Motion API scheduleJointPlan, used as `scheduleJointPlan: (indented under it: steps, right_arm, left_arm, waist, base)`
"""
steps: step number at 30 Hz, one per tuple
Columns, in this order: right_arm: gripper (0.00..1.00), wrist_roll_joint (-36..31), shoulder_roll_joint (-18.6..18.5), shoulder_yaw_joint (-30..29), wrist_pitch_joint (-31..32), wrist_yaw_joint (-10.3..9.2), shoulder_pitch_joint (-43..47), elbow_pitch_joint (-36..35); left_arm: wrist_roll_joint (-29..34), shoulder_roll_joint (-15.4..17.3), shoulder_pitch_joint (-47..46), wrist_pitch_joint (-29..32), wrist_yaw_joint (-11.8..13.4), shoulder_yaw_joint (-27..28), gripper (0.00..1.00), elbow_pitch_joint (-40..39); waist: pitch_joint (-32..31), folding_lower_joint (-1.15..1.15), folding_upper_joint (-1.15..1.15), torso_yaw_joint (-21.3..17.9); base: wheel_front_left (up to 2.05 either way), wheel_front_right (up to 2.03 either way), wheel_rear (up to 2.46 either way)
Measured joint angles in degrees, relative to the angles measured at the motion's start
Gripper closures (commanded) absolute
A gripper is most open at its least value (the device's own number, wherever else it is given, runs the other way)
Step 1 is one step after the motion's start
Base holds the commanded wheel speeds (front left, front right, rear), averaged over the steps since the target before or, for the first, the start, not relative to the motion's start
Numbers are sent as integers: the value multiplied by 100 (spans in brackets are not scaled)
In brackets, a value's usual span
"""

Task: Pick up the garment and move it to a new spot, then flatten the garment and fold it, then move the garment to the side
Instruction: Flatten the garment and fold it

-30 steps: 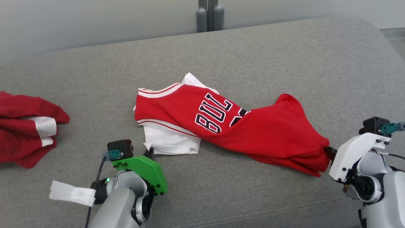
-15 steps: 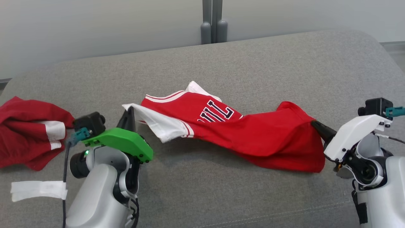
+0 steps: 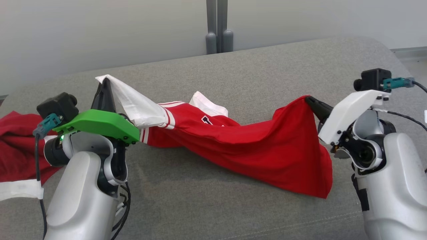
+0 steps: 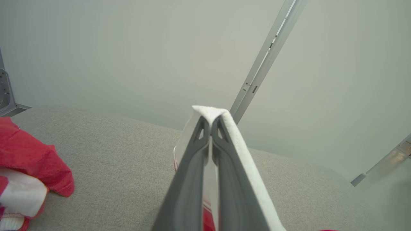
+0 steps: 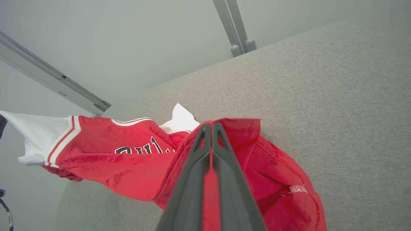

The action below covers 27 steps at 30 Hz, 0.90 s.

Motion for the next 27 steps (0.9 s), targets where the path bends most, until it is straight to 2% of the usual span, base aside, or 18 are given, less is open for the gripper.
scheduleJointPlan:
  steps: [5,9,16,21,23,27]
  right_arm:
    - [100,-132,7,575,153,0,-179,152]
    - [100,-180,-43,985,94,0,-539,400]
    - [100,-330,-264,1663,-413,0,-1831,982]
    - [100,-414,-277,1749,-888,0,-2955,1500]
    - [100,-510,-278,1666,-1129,0,-3395,1709]
    - [100,-708,-229,1356,-1659,0,-4291,2120]
  left_arm:
    - [-96,2,-83,1,3,71,100,164]
    - [-108,111,-389,26,-167,79,100,634]
    - [89,465,-1640,10,-497,45,100,1115]
    - [369,828,-2761,164,-849,-141,100,1170]
    - [756,1101,-3294,304,-1053,-432,100,1190]
    - [849,1118,-4323,421,-1241,-490,100,1147]
  waist:
    - [141,0,0,-58]
    - [350,0,0,-92]
    - [899,0,0,-160]
    - [1458,0,0,-224]
    - [1704,1,0,-246]
    - [2201,1,0,-279]
  base:
    - [0,0,0]
    - [0,0,0]
    - [0,0,0]
    - [0,0,0]
    - [0,0,0]
    - [0,0,0]
